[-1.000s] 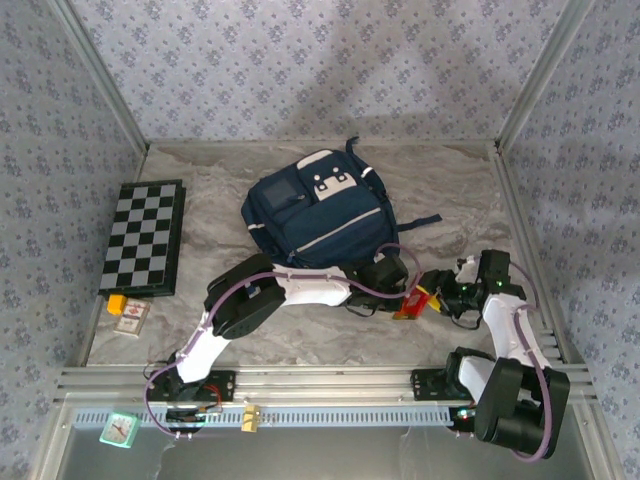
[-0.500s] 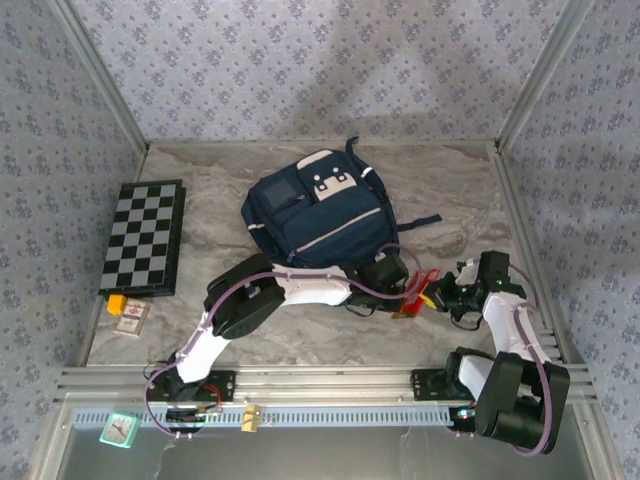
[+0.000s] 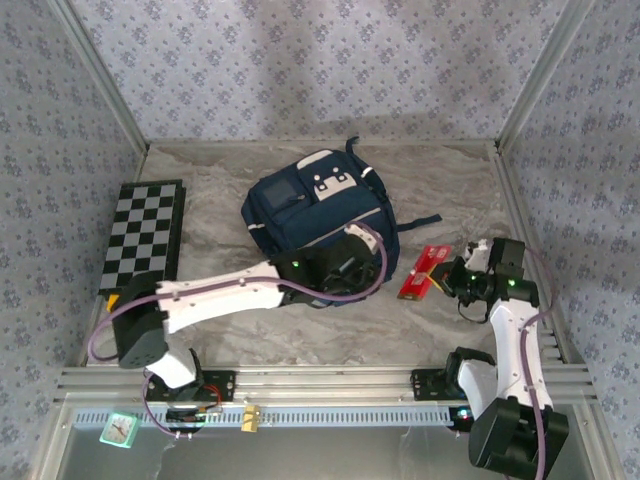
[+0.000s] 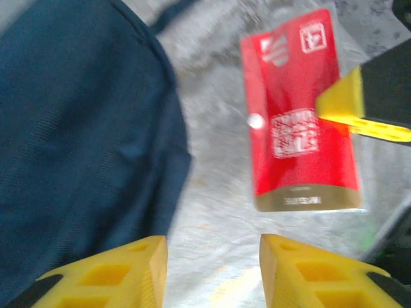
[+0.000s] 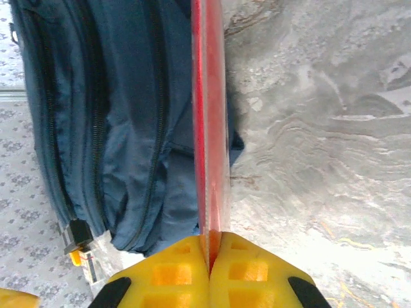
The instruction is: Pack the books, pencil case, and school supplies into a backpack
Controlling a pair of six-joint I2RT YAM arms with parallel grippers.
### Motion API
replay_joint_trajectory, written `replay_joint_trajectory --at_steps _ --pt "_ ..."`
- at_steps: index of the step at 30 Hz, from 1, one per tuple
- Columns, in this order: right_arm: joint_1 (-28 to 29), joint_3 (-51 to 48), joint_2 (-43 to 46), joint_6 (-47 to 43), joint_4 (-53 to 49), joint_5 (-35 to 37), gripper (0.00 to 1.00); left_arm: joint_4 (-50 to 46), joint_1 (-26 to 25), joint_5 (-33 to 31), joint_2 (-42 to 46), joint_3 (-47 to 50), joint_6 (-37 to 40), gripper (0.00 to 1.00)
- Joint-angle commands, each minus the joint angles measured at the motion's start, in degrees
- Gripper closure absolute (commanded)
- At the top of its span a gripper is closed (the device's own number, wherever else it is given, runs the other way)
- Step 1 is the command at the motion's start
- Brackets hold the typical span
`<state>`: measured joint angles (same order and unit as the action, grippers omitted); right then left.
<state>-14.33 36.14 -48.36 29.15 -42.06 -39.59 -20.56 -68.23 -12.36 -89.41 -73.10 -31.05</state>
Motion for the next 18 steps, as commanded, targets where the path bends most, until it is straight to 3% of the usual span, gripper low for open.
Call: replay_joint_trajectory --at_steps 1,6,10,18 --pt "1.87 2.42 0.18 2.18 -1.22 -2.14 1.0 -8.18 1.8 -11.26 1.83 2.24 9.81 0.54" --pt "7.17 3.26 -0.16 5.67 1.95 -1.07 1.0 -8.54 4.81 -14.87 2.78 4.86 18.13 0.44" --pt "10.53 4.25 -1.32 6.37 3.33 -0.31 1.0 -6.14 6.35 -14.25 1.34 5.88 22.0 0.36" --pt "14.51 4.73 -1.74 10.49 5.82 1.92 1.0 -4.42 10.01 -12.47 -3.84 3.72 23.88 0.3"
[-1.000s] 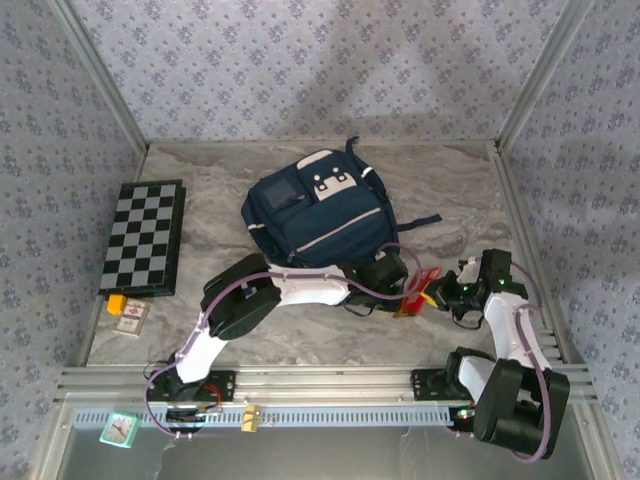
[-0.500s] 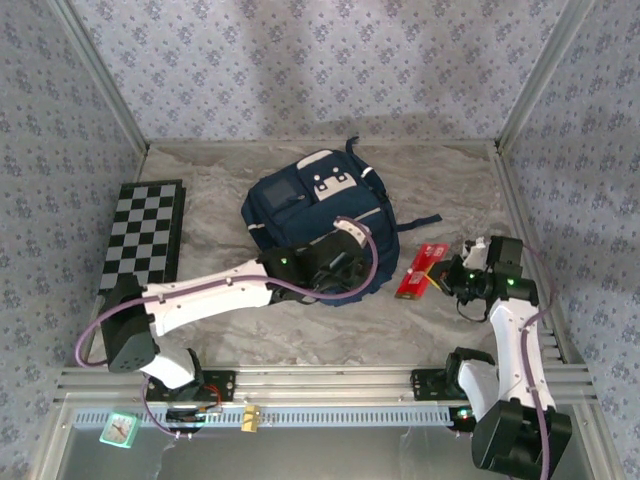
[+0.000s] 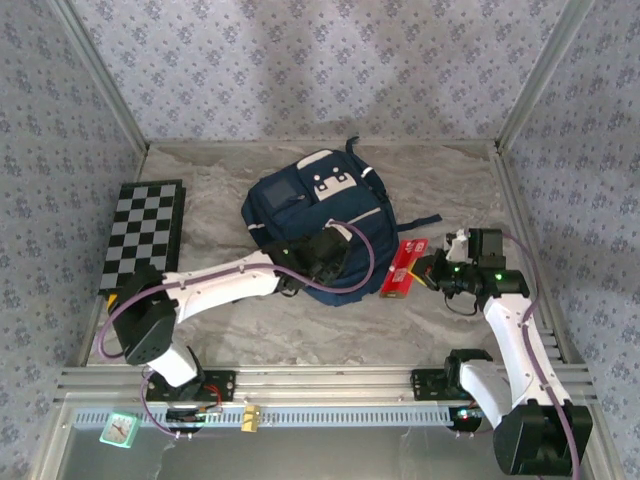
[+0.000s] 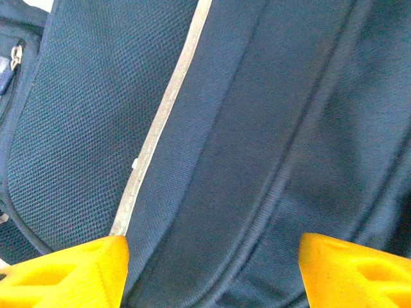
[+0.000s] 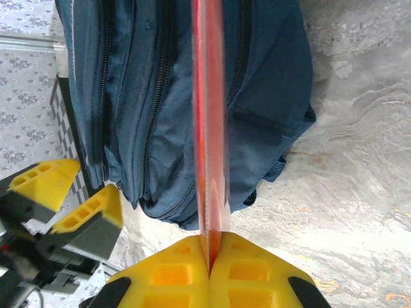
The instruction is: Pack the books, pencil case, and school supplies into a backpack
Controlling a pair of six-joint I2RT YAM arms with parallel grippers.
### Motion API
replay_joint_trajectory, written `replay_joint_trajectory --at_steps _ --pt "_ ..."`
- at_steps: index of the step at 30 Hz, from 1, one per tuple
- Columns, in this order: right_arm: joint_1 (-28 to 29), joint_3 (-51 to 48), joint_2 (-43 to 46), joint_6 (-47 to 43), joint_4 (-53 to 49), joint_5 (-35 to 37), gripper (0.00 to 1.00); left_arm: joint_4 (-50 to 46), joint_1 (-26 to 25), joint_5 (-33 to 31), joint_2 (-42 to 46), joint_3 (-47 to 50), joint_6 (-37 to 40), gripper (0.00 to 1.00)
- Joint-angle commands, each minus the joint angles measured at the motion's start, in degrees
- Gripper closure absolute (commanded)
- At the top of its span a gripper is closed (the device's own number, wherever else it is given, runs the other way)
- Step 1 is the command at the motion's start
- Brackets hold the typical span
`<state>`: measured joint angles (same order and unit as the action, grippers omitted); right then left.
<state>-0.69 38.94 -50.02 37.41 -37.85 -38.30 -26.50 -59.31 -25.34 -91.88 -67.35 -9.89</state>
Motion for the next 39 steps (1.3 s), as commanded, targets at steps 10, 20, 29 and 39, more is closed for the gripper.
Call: replay_joint_trajectory --at_steps 10,20,29,39 --pt "1.74 3.33 0.14 1.98 0.48 1.09 1.0 0.96 6.03 4.02 -1.83 -5.03 4.14 0.36" --pt "2.63 5.08 -0.23 1.12 -0.55 -1.22 1.0 1.58 8.99 7.67 1.0 -5.08 3.62 0.46" --pt "6.07 6.32 -1.88 5.98 5.47 -4.06 1.0 2.52 9.69 7.53 2.37 -6.76 1.52 0.78" --pt "12.82 4.21 -6.68 21.51 27.18 4.04 1.0 4.3 6.97 8.35 7.42 -8.15 -6.53 1.0"
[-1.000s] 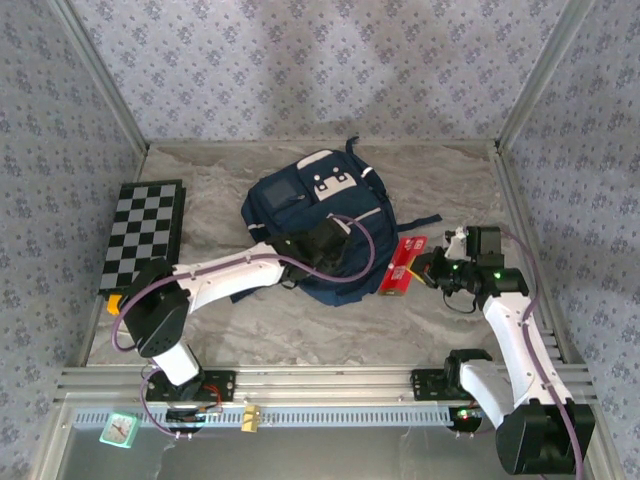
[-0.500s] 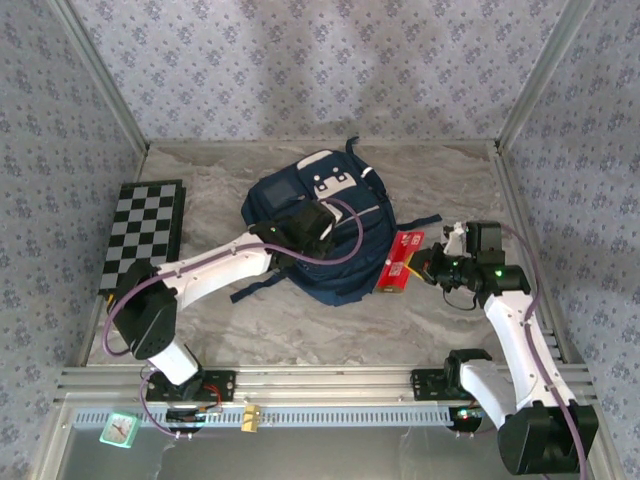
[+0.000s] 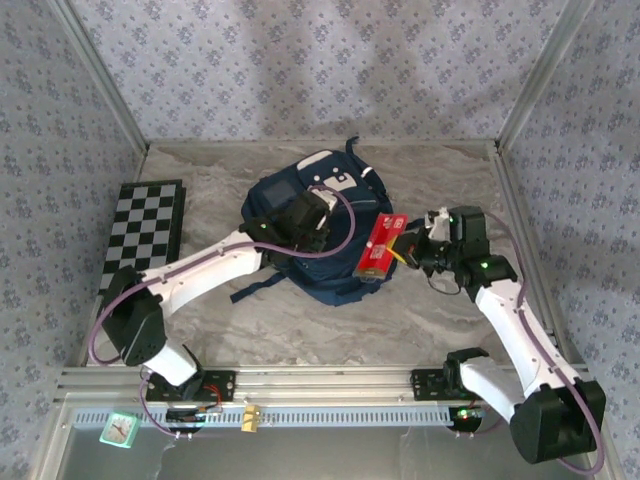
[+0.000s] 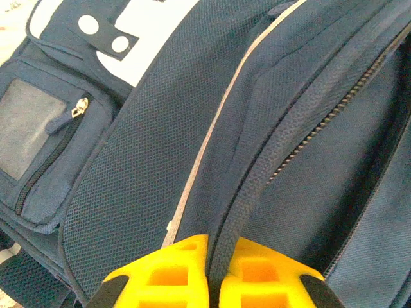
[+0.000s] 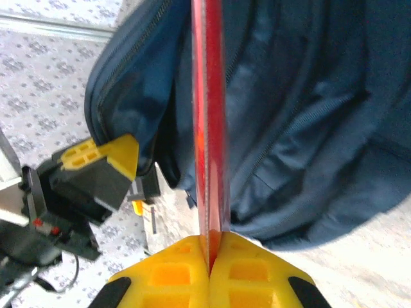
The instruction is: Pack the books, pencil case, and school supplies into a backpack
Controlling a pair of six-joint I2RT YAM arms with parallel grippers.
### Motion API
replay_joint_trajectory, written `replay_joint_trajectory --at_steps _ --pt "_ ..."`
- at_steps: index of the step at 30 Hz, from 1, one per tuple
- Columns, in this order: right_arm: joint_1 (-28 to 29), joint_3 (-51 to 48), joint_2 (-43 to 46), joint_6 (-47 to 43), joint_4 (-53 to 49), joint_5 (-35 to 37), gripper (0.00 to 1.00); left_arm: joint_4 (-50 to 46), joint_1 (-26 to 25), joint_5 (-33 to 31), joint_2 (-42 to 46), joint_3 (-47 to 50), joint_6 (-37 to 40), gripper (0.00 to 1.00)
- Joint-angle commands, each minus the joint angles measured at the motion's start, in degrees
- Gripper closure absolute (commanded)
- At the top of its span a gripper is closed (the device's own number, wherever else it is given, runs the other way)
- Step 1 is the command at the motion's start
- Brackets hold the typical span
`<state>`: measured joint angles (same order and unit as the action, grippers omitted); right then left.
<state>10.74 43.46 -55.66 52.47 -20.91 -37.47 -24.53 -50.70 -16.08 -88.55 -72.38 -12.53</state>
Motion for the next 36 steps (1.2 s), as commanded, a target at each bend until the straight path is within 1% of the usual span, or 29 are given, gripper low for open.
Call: replay_joint_trajectory --at_steps 1,3,6,12,14,17,22,26,29,30,31,36 --pt "2.38 -0.11 -2.01 7.32 12.23 4.47 1.0 2.18 -2.26 -2.08 4.37 -3.47 -4.74 1.0" --pt "3.83 0.5 -4.28 9.32 14.5 7.42 1.0 1.4 -3.45 -3.45 4.48 -4.5 -5.86 1.0" --pt "6.13 0.44 -7.56 13.53 21.32 10.77 1.0 1.36 -5.01 -6.94 4.32 -5.48 -6.43 1.0" --pt "12.48 0.19 -11.59 17.9 27.79 22.45 1.0 -0.12 -5.55 -7.74 2.44 -7.97 -8.6 1.0" --pt "14.41 0.09 -13.03 19.24 28.69 25.21 1.0 0.09 -5.55 -7.44 2.19 -8.21 -8.5 1.0" --pt "16.84 0.72 -16.57 19.29 31.94 26.84 1.0 0.81 -5.59 -6.77 2.02 -8.17 -7.86 1.0" --pt "19.62 3.28 -23.2 18.72 35.6 26.76 1.0 0.26 -5.38 -6.2 1.19 -9.45 -7.61 1.0" --pt "22.25 4.61 -25.28 17.69 35.67 29.74 0.89 0.51 -5.03 -6.09 0.76 -9.34 -8.09 1.0" --pt "22.49 5.43 -25.56 15.83 34.89 28.5 0.74 -0.04 -4.71 -6.2 0.89 -9.38 -8.15 1.0" --pt "22.42 5.87 -25.17 15.14 32.89 28.25 0.68 -0.05 -4.52 -6.02 1.0 -9.18 -8.2 1.0" --pt "22.31 6.35 -24.45 14.14 30.27 28.31 0.64 -0.05 -4.31 -5.53 1.19 -9.03 -8.25 1.0" --pt "22.8 6.23 -19.92 9.92 17.35 29.38 0.6 0.11 -4.02 -4.81 2.08 -8.33 -8.36 1.0"
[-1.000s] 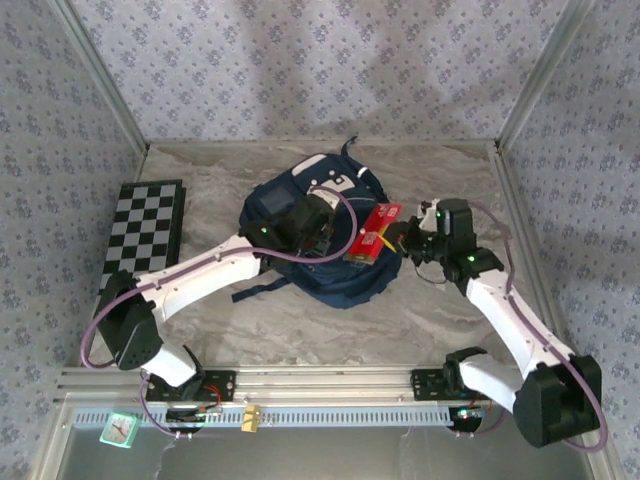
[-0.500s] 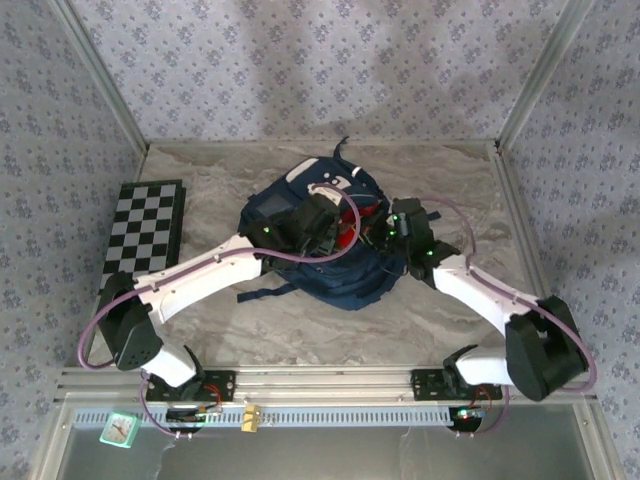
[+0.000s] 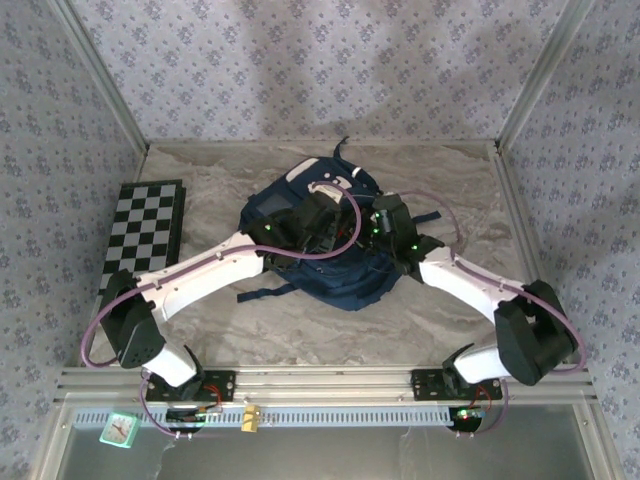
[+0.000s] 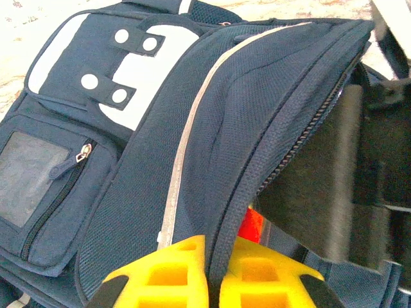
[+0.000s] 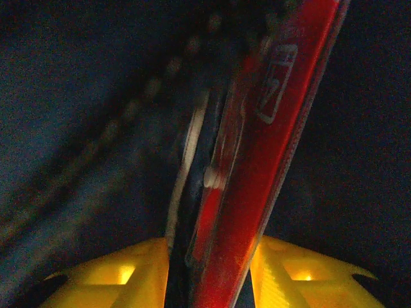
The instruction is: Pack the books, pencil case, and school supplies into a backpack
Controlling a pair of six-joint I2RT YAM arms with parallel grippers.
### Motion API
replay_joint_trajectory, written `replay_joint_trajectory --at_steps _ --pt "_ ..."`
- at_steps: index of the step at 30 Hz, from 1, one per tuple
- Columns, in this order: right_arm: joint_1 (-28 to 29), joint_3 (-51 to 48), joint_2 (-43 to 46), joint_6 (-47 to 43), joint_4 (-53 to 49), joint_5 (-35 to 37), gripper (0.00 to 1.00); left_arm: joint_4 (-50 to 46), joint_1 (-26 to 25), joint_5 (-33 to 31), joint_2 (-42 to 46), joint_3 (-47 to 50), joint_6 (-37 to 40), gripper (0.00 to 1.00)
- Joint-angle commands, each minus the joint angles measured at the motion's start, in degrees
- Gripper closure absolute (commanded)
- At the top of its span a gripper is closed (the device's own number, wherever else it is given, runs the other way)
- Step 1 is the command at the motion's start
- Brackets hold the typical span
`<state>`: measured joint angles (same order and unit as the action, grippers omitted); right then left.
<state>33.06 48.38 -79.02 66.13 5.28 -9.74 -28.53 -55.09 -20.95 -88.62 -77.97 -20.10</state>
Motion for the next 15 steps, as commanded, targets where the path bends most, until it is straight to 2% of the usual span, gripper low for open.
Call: replay_joint_trajectory --at_steps 1,5,7,10,15 --pt "0.48 0.75 4.41 -4.26 -10.29 1.37 0.59 4.1 0.5 0.22 2.18 -2.53 -0.97 1.0" --pt "0.81 -1.06 5.81 -5.61 -13.7 -1.24 0.59 4.11 0.95 1.1 2.25 -2.22 -1.34 1.0" --pt "1.16 -1.57 5.57 -5.42 -13.89 -2.67 0.71 3.93 0.95 1.13 2.29 -2.37 -1.58 1.0" --pt "1.97 -1.28 4.44 -5.39 -12.05 -4.58 0.83 4.45 0.95 1.72 2.37 -2.4 -1.62 0.99" --pt "3.43 1.39 0.14 -4.96 -9.16 -4.44 0.95 4.34 0.91 2.83 1.4 -2.97 -2.39 1.0"
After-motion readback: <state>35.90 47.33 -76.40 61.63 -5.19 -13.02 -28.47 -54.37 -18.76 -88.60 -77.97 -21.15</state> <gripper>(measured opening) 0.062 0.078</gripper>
